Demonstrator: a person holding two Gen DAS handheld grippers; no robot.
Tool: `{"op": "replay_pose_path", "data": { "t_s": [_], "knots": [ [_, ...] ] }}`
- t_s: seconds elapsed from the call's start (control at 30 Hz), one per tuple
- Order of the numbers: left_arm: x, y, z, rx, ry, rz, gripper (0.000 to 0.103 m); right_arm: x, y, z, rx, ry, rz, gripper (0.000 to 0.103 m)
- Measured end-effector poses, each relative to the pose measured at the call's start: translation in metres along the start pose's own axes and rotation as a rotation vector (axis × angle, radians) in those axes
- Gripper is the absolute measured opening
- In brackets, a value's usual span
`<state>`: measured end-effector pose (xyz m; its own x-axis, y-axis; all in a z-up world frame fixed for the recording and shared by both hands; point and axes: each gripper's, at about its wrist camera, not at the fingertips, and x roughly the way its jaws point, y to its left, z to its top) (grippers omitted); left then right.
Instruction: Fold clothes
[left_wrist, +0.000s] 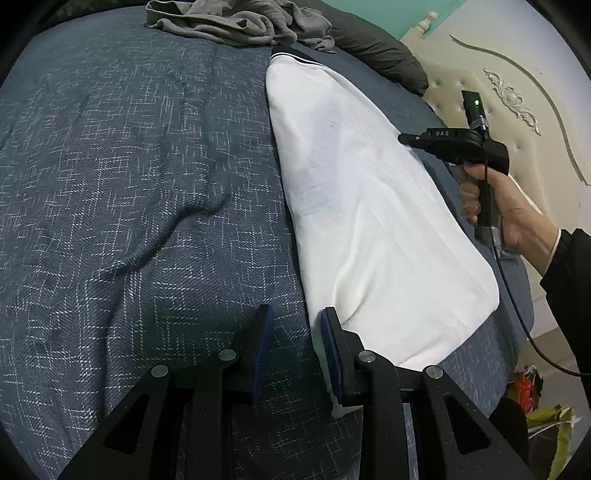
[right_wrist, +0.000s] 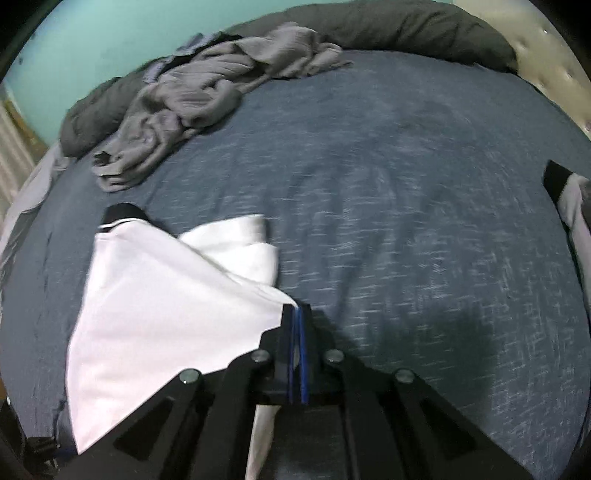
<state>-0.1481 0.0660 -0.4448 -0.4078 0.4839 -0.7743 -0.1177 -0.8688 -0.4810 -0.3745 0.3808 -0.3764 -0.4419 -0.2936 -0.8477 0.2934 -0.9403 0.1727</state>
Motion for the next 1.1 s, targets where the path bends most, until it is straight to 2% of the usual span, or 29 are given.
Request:
{"op": "replay_pose_path", "data": {
  "t_s": [0.07,0.13,0.2,0.27,0.4,0.47,0.53,0.7,0.77,0.93,1.1],
  "knots": [
    [-0.001,0.009,0.002,0.001,0.0,0.0,0.029,0.003,0.002,-0.001,-0.013,0.009,-0.004,0.002],
    [0.0,0.011,0.004,0.002,0.001,-0.001,0.029,0.004,0.001,-0.001,0.004,0.019,0.038,0.002],
    [0.001,0.013,0.004,0.003,0.001,-0.003,0.029,0.002,0.002,-0.001,0.016,0.014,0.019,0.007],
    [0.002,0.011,0.002,0.001,0.002,-0.004,0.029,-0.006,0.003,-0.002,0.013,0.0,-0.022,0.029],
    [0.0,0.011,0.002,-0.021,-0.001,-0.013,0.033,-0.035,0.002,-0.016,0.023,-0.032,-0.044,0.034],
    [-0.006,0.014,0.004,-0.038,-0.015,-0.018,0.049,-0.057,-0.003,-0.033,0.059,-0.032,0.007,0.037],
    [-0.011,0.016,0.004,-0.054,-0.018,-0.035,0.057,-0.069,-0.004,-0.049,0.087,-0.006,0.061,0.038],
    [-0.018,0.021,-0.004,-0.096,-0.022,-0.053,0.058,-0.1,0.001,-0.112,0.093,0.081,0.145,0.045],
    [-0.021,0.019,-0.008,-0.116,-0.021,-0.062,0.058,-0.11,0.0,-0.137,0.124,0.1,0.178,0.055],
    [-0.033,0.015,-0.026,-0.142,-0.017,-0.093,0.059,-0.116,-0.002,-0.179,0.21,0.118,0.239,0.056],
    [-0.034,0.014,-0.041,-0.175,0.003,-0.14,0.059,-0.115,0.004,-0.199,0.24,0.127,0.269,0.056]
  ]
}}
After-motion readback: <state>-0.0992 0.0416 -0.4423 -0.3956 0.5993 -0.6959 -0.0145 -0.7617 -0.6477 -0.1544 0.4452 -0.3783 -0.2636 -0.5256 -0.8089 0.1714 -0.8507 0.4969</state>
